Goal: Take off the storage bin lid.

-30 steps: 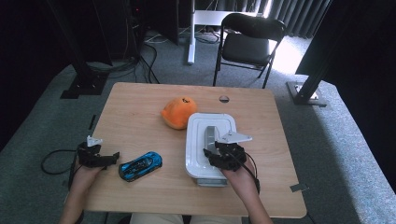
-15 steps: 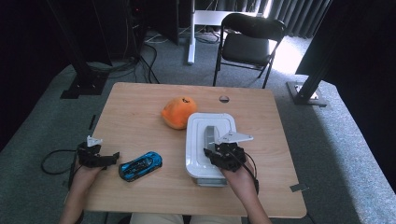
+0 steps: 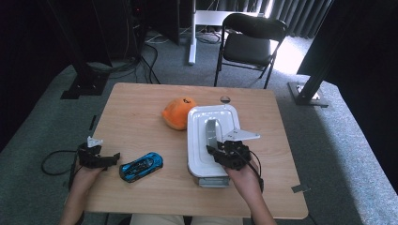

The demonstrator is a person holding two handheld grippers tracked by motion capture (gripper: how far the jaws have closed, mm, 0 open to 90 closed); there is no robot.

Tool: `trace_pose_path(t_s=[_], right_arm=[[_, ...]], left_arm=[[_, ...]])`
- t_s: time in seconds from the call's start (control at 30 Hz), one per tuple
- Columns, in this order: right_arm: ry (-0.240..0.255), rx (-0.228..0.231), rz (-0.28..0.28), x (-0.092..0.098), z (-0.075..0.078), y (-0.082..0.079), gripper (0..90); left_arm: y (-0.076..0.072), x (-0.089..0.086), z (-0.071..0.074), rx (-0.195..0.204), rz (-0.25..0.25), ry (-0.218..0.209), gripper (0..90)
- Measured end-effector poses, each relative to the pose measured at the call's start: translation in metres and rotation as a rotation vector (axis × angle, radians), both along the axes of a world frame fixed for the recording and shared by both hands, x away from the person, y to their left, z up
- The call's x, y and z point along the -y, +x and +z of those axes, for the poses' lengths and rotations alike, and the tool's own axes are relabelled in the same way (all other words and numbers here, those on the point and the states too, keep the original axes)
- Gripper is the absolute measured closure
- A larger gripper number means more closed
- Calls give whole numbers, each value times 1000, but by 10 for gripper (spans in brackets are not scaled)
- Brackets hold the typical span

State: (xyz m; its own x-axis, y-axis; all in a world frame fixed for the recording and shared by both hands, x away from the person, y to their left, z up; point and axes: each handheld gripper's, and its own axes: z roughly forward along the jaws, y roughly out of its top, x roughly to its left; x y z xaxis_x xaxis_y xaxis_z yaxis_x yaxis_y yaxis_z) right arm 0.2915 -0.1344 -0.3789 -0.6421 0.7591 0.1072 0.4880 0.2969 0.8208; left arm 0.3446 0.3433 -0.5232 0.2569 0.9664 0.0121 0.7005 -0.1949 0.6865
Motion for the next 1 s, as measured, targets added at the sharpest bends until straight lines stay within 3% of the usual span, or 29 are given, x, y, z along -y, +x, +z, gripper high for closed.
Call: trace_pose_path(t_s=[0.73,1.0], right_arm=[[17,48,-74,39,18,-3,692],[12,58,-130,66,18,-8,693]], left_arm=[[0,0,0,1,-1,0,18],[0,0,0,1,0,-1,18]])
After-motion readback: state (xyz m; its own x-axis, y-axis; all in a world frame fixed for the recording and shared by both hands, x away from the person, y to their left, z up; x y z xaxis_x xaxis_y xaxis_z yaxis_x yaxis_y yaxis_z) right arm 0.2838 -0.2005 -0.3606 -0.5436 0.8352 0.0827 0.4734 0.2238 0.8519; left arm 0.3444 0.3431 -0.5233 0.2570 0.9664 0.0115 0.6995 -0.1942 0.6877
